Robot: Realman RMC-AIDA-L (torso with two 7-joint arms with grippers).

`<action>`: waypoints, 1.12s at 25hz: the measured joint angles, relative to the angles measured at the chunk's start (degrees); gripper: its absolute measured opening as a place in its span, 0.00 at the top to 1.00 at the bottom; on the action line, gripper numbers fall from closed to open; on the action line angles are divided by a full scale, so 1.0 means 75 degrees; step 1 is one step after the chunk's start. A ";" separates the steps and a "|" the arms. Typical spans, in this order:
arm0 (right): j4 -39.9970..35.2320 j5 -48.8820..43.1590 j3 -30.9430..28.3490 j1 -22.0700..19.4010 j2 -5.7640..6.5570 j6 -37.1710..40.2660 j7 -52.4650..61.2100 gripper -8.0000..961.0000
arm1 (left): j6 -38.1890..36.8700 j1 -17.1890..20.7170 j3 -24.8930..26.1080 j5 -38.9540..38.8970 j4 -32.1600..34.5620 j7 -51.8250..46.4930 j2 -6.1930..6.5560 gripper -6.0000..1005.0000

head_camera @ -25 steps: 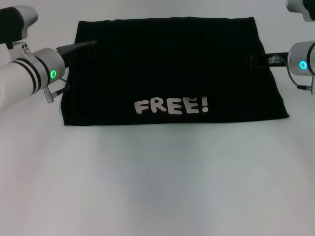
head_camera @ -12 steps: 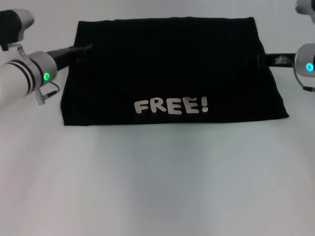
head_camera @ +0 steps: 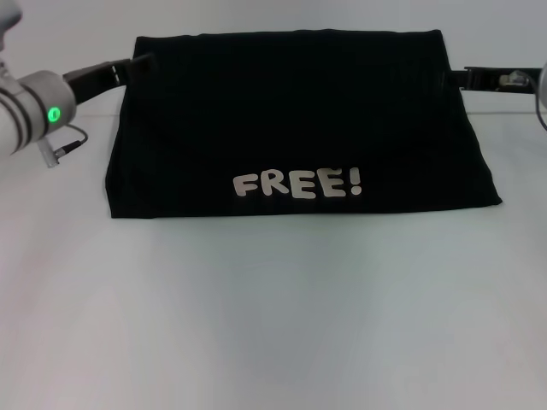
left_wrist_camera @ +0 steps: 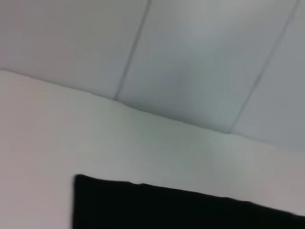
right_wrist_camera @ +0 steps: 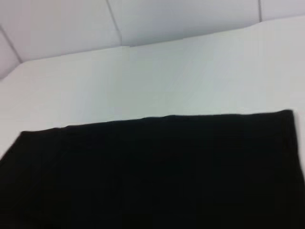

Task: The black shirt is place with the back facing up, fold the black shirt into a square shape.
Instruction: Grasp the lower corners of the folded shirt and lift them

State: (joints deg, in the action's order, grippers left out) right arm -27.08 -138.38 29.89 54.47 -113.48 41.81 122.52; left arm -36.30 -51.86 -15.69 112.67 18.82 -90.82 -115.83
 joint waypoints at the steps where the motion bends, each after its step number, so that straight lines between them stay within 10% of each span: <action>1: -0.0107 0.0085 -0.0002 -0.0077 0.0030 0.0288 0.0001 0.28 | -0.0468 0.0171 -0.0140 0.0002 0.0210 -0.0296 -0.0006 0.15; 11: -0.1163 0.1816 0.0019 -0.1588 0.0405 0.3356 -0.0441 0.28 | -0.4079 0.1873 -0.0700 0.0524 0.1886 -0.2093 -0.0204 0.13; 28: -0.1137 0.2151 0.0006 -0.2042 0.0507 0.3474 -0.0505 0.29 | -0.2489 0.1935 -0.1414 0.2522 0.2111 -0.3396 -0.0455 0.13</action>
State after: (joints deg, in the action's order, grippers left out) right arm -35.60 -122.25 29.93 39.15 -109.68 67.86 118.74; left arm -54.97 -37.35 -26.30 131.58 34.66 -116.29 -119.24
